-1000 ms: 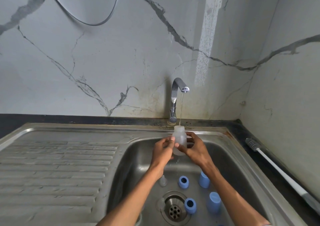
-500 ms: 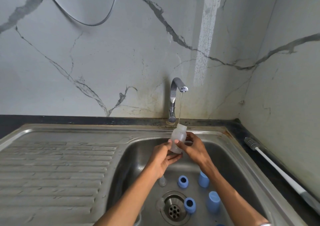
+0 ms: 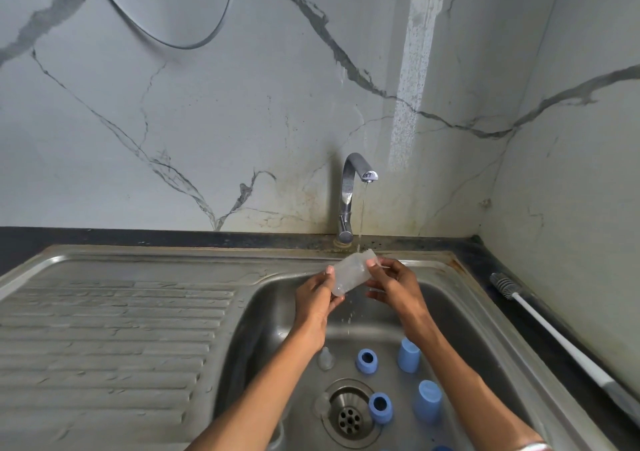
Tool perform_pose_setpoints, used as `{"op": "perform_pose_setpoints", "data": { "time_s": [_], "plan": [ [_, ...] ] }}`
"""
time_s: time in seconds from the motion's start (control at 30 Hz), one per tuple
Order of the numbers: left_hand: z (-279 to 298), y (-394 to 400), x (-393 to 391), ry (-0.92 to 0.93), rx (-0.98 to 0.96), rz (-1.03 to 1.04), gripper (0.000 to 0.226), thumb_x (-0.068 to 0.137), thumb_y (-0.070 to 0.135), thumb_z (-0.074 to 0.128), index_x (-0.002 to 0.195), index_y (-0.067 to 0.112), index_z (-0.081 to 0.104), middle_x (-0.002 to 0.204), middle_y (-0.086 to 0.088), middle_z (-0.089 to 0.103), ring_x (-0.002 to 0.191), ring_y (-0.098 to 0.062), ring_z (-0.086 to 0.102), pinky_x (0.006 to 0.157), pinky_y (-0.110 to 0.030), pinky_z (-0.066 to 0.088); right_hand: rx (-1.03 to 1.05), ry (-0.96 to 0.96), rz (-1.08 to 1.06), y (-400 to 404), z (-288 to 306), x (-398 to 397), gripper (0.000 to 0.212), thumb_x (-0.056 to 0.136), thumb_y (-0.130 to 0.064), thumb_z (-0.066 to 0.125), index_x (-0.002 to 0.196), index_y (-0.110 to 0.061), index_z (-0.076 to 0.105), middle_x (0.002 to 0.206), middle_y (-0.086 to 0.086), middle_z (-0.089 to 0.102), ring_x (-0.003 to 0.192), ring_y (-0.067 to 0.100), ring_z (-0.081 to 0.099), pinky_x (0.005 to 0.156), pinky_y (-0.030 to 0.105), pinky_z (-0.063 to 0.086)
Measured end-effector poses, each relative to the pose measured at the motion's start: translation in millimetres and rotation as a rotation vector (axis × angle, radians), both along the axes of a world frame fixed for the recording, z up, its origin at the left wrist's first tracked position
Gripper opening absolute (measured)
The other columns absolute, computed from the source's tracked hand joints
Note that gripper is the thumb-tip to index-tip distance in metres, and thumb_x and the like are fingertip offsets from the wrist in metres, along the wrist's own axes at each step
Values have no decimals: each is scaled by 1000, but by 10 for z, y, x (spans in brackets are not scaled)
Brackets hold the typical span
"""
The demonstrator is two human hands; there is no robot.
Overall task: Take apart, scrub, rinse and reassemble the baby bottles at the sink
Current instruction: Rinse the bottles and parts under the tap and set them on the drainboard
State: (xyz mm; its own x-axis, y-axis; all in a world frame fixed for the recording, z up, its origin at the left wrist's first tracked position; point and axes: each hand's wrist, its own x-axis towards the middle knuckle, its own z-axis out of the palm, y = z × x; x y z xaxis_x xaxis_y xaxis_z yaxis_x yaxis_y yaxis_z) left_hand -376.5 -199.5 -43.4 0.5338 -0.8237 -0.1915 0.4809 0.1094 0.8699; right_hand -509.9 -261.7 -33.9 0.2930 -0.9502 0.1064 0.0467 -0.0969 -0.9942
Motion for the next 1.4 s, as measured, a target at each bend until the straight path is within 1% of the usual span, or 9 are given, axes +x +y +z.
{"op": "perform_pose_setpoints", "data": {
  "time_s": [0.13, 0.27, 0.53, 0.67, 0.8, 0.93, 1.03, 1.17, 1.4],
  "plan": [
    [-14, 18, 23, 116, 81, -47, 11, 103, 16, 50, 104, 10, 60, 116, -20, 62, 112, -33, 60, 88, -40, 56, -161, 131, -6, 52, 21, 67, 38, 85, -37, 76, 118, -23, 64, 111, -3, 68, 101, 15, 66, 71, 33, 62],
    [-17, 51, 18, 175, 130, -136, 17, 105, 15, 48, 109, 1, 57, 118, -29, 62, 112, -40, 62, 75, -38, 58, -235, 191, -53, 54, 30, 95, 33, 84, -38, 77, 113, -27, 68, 108, -9, 68, 99, 16, 67, 75, 42, 62],
    [33, 61, -16, 209, 43, -148, 12, 103, 11, 49, 107, 5, 59, 111, -23, 66, 108, -33, 63, 77, -32, 58, -135, 129, -124, 8, 8, 44, 46, 91, -40, 67, 132, -23, 56, 119, 3, 62, 102, 24, 65, 55, 22, 56],
    [23, 16, 37, 229, -43, -107, 25, 102, -2, 43, 113, 7, 63, 114, -16, 67, 106, -28, 63, 84, -33, 56, -32, 107, -74, -49, -11, 7, 44, 95, -37, 63, 135, -20, 57, 116, 6, 65, 94, 21, 68, 60, 24, 57],
    [25, -12, 80, 173, -126, -95, 37, 100, -5, 46, 129, 12, 61, 120, -11, 68, 114, -26, 63, 85, -32, 57, 51, 203, -1, -35, -10, -28, 38, 96, -41, 60, 119, -11, 64, 103, 7, 70, 91, 20, 68, 66, 26, 57],
    [-17, -6, 87, 55, -107, -93, 35, 98, -1, 51, 124, 20, 63, 107, -7, 71, 94, -21, 65, 79, -32, 58, 120, 234, 135, 4, -21, -48, 35, 92, -39, 67, 111, -10, 66, 105, 10, 72, 93, 19, 69, 68, 22, 55],
    [-15, -8, 84, -2, -134, -79, 32, 99, 0, 51, 114, 25, 64, 110, -4, 71, 99, -18, 67, 77, -29, 58, 118, 257, 204, 12, -15, -49, 35, 89, -32, 72, 116, -13, 63, 108, 9, 71, 95, 20, 69, 70, 21, 55],
    [-38, -40, 81, -190, -90, -77, 32, 96, 1, 59, 127, 9, 61, 103, -6, 73, 96, -16, 69, 90, -35, 57, 86, 314, 225, -29, -46, -38, 38, 84, -31, 77, 116, -19, 60, 107, 7, 71, 92, 19, 70, 76, 30, 59],
    [-58, -3, 24, -419, -48, -174, 51, 95, 10, 64, 136, 36, 48, 104, 3, 73, 87, -8, 73, 83, -42, 61, -8, 462, 272, -37, -79, -18, 39, 84, -30, 78, 117, -23, 59, 113, 1, 69, 103, 16, 66, 86, 36, 59]
  ]
}}
